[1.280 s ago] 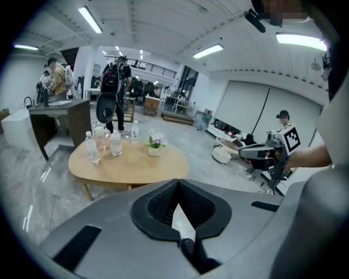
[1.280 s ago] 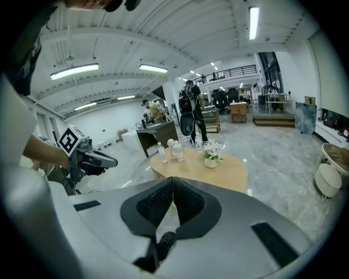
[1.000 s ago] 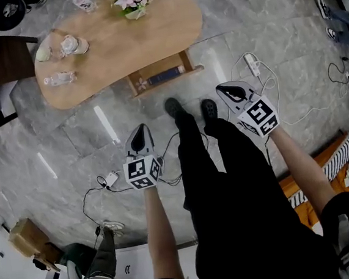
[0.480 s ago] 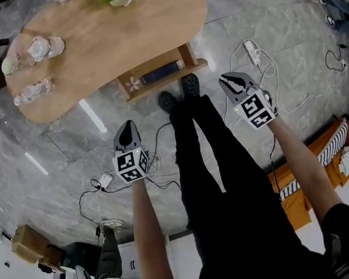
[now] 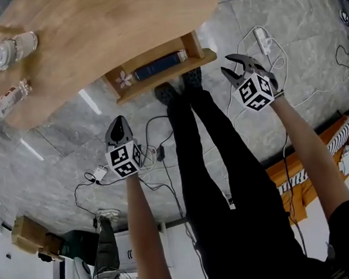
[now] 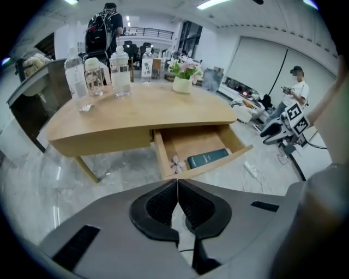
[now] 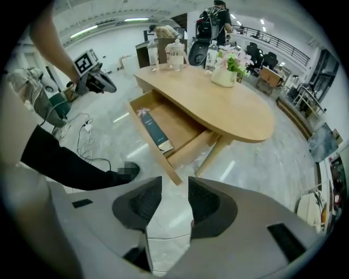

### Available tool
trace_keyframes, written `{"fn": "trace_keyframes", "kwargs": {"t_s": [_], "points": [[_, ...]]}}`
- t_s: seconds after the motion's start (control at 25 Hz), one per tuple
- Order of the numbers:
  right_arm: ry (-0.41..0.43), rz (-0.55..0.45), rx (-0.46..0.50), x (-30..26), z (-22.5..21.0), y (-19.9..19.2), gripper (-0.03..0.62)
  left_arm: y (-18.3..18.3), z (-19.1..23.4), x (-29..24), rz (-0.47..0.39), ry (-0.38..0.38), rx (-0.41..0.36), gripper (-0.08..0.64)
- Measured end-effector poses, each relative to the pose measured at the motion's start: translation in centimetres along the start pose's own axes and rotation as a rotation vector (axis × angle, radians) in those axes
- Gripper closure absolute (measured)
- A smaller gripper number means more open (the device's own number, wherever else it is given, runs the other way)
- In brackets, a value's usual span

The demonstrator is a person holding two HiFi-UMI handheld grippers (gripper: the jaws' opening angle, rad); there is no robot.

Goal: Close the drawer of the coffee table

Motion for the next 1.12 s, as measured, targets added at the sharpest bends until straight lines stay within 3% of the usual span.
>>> {"fn": "trace_keyframes", "kwargs": {"t_s": [0.08, 0.16, 0.44, 0.68, 1.12], "points": [[0.011, 0.023, 0.059, -2.1, -0.2, -1.3, 0.474, -0.7, -0.1, -1.1, 0.010, -0.002, 0.001, 0.547], [0.022, 0.043, 0.109, -4.0, -0.3, -2.5, 0.465, -1.3, -0.3, -2.2, 0.022, -0.007, -0.011, 0.475], [0.059, 0.064, 0.228, -8.6, -0.9, -4.2, 0.456, -3.0, 0.3, -5.7, 0.070, -0.011, -0.073, 0.344], [0.056, 0.084, 0.219, -10.7, -1.0, -4.6, 0.456, -4.1, -0.5, -7.3, 0.099, -0.019, -0.084, 0.314], [0.040, 0.071, 0.198, -12.3, -0.6, -4.2, 0.497, -3.6, -1.6, -9.1, 0.048, 0.002, 0.008, 0.339]]}}
Point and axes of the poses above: the fingertips, and each gripper's own axes: x backward along the fingers, z to its left, y out of its top, the point moved 3 cm from there along x, backward along the fingers, and after that the axes turned 3 degrees about -z, right-handed, at the moved point
